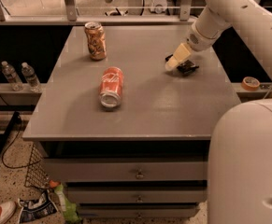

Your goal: Move rxbar chocolate near coke can

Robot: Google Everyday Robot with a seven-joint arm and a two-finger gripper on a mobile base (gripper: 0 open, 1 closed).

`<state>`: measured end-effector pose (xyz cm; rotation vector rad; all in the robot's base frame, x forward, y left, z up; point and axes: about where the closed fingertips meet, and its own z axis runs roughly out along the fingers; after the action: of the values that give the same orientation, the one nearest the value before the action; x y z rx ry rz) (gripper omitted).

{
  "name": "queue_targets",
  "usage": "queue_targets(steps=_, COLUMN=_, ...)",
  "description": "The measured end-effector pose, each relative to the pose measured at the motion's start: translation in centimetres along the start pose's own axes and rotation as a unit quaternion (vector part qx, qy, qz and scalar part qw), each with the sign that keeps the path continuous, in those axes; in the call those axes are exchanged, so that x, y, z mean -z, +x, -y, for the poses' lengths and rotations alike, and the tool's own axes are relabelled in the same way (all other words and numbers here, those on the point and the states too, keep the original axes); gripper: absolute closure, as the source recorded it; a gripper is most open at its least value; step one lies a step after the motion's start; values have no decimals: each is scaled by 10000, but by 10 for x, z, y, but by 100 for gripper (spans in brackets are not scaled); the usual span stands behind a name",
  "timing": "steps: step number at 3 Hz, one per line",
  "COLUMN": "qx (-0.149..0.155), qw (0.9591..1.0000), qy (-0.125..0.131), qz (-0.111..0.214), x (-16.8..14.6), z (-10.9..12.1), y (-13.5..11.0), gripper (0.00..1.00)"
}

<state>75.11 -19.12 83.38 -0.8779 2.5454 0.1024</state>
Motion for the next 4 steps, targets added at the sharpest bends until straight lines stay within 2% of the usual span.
queue_targets(steps=1, qx=-31, qw=10000, qy=-26, qz=-45, x=-5, z=-4, y=-1, gripper=18)
queue_targets(steps=4, qx=-60, qw=9999, qy=-105, qz=-73, x=-5, z=-9, y=-5, gripper=88)
